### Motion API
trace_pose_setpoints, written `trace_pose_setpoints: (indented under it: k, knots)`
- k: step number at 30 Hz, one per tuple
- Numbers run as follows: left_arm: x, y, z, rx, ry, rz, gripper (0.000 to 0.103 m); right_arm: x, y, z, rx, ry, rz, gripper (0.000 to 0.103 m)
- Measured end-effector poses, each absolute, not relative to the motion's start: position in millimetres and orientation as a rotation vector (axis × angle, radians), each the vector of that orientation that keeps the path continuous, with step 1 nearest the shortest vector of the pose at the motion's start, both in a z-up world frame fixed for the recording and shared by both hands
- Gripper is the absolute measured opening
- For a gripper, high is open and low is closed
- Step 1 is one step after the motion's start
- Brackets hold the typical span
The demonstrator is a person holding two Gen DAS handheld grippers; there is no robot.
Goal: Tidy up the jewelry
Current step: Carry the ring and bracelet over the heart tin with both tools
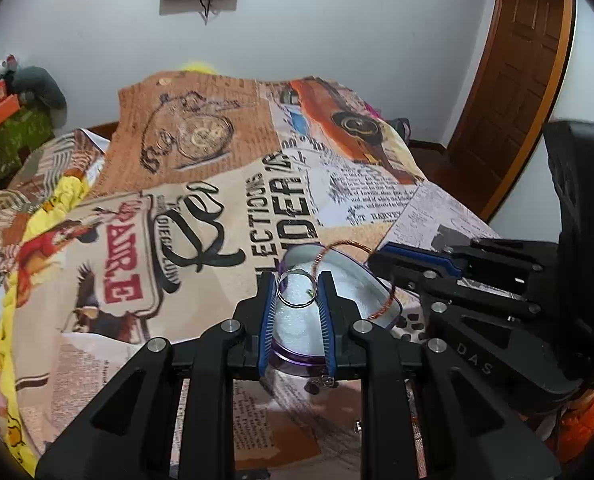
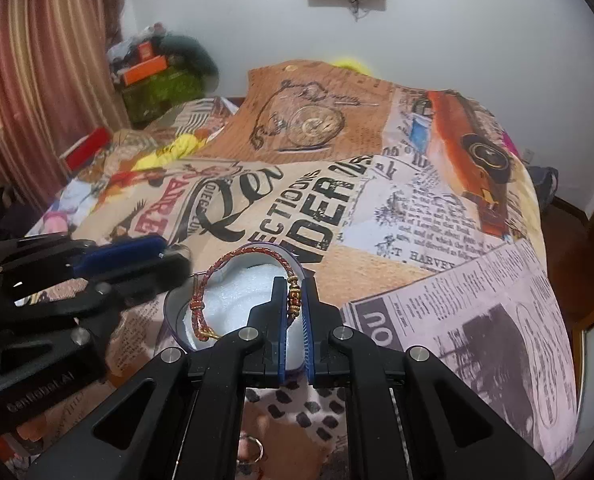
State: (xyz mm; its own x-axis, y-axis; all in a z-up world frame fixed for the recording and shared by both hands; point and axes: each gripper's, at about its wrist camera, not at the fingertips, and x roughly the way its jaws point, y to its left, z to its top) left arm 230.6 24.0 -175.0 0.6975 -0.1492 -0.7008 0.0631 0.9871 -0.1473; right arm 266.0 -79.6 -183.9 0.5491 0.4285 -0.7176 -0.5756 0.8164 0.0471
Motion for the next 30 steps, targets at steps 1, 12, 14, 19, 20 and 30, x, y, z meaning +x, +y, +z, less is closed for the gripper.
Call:
trace_pose_setpoints:
  k: [1, 12, 14, 19, 20, 30]
  knots:
    - [232.6, 23.3, -177.9, -0.117, 0.798, -0.126, 0.020, 267.0, -77.8, -184.9, -0.214, 0.794, 0.609, 0.006]
    - [241.4, 19.2, -197.4, -0.107, 0.847, -0.149, 0.020, 275.4, -69.8, -196.0, -0.242, 0.856, 0.655, 0.006]
    - [241.2, 19.1, -197.3, -0.105, 0.846, -0.152, 0.020, 275.3, -70.2, -196.3, -0.239, 0.860, 0.664, 0.006]
    - [239.7, 19.9, -195.4, -0.104, 0.840, -0.154, 0.020, 273.7, -69.1, -196.3, -0.243, 0.855, 0.675, 0.006]
    - [239.4, 21.0, -194.7, -0.107, 0.838, -0.147, 0.020, 273.4, -69.1, -196.4, -0.244, 0.855, 0.677, 0.006]
    - [232.7, 25.8, -190.9, -0.111, 0.829, -0.149, 0.020, 270.5, -70.8, -195.2, -0.231, 0.859, 0.685, 0.012]
